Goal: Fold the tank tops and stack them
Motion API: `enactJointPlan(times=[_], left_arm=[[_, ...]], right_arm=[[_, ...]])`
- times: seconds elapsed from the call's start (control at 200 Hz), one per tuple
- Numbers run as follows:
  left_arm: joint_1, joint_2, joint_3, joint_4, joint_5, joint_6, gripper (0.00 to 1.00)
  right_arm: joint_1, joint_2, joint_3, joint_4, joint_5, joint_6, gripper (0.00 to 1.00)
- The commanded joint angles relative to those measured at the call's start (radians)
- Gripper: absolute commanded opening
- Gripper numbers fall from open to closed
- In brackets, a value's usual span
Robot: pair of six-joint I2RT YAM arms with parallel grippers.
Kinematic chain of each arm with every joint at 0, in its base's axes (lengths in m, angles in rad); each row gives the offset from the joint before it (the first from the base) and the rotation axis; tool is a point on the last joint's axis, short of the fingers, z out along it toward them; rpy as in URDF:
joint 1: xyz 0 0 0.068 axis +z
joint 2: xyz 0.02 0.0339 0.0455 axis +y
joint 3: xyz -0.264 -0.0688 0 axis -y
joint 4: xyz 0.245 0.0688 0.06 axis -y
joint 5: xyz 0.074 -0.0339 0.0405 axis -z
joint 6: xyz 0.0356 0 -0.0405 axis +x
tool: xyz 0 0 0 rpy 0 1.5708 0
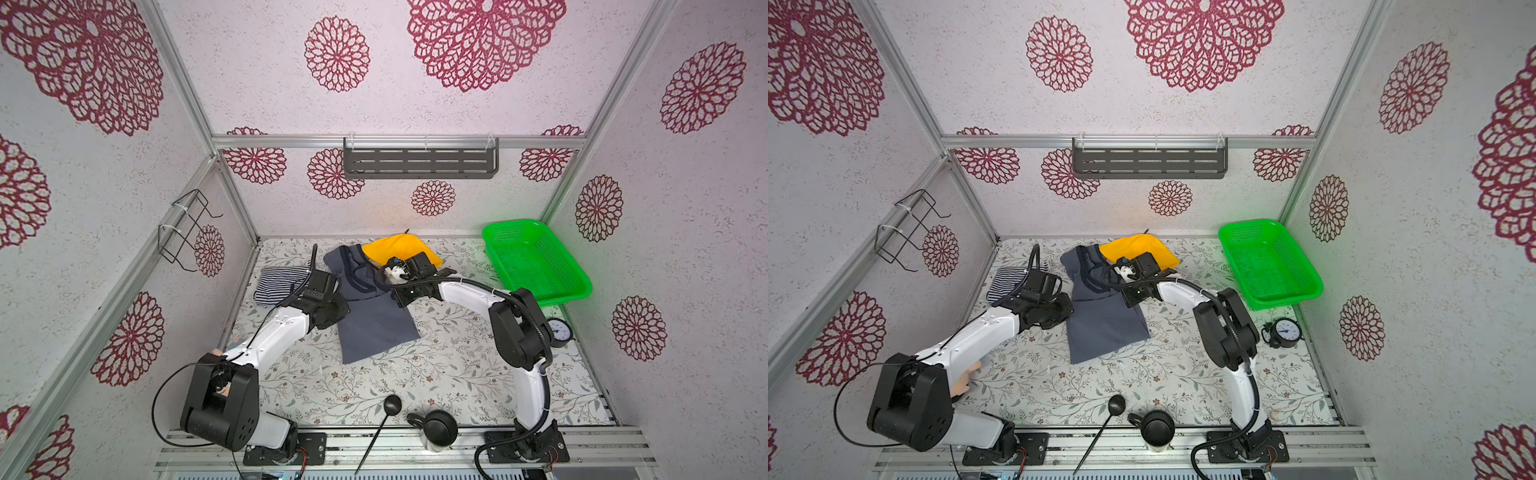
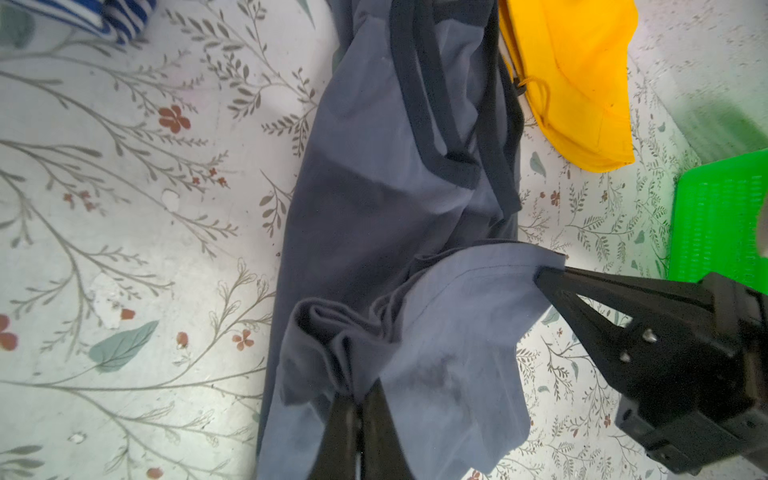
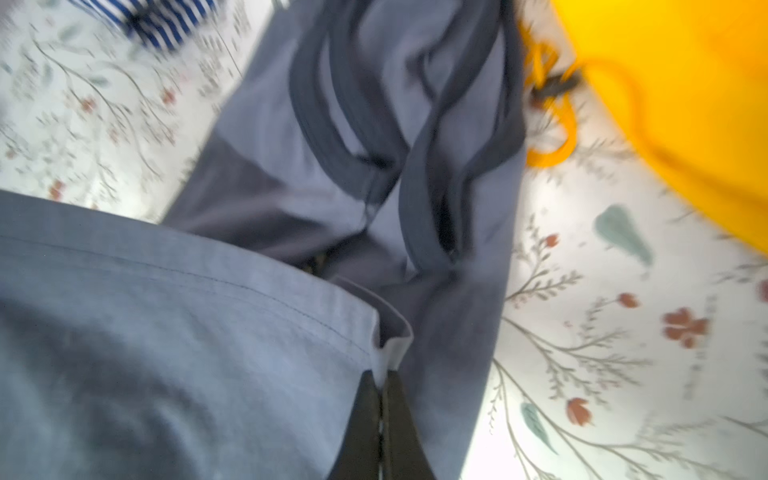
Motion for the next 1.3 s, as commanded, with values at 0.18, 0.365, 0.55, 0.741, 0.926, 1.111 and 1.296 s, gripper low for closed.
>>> enactJointPlan(times=[0.18, 0.365, 0.55, 0.741, 0.926, 1.111, 1.296], left_arm=[[0.06, 0.146, 0.111, 0.019, -0.035, 0.108, 0.0], [0.087, 0.28, 0.212, 0.033, -0.017, 0.141, 0.15], [0.088, 0.213, 0.219, -0.025, -0.074, 0.165, 0.93], [0.024, -0.063, 0.049, -0.116, -0.038, 0.068, 0.85], [-0.23, -0.237, -0.244, -0.057, -0.017, -0.203, 0.59], [-0.349, -0.194, -0.341, 0.064, -0.075, -0.318, 0.69], [-0.351, -0.07, -0.266, 0.06, -0.156, -0.253, 0.78]], right_arm=[[-0.019, 0.045, 0.096, 0.12, 0.055, 0.063, 0.0], [-0.038, 0.147, 0.219, 0.069, 0.018, 0.076, 0.08], [-0.052, 0.083, 0.187, -0.011, 0.057, 0.07, 0.66], [-0.063, -0.159, -0.106, -0.066, -0.011, 0.091, 0.54], [-0.036, -0.327, -0.38, -0.057, -0.137, 0.176, 0.44], [-0.015, -0.349, -0.488, 0.033, -0.146, 0.24, 0.55], [-0.001, -0.296, -0.506, 0.141, -0.097, 0.255, 0.38]])
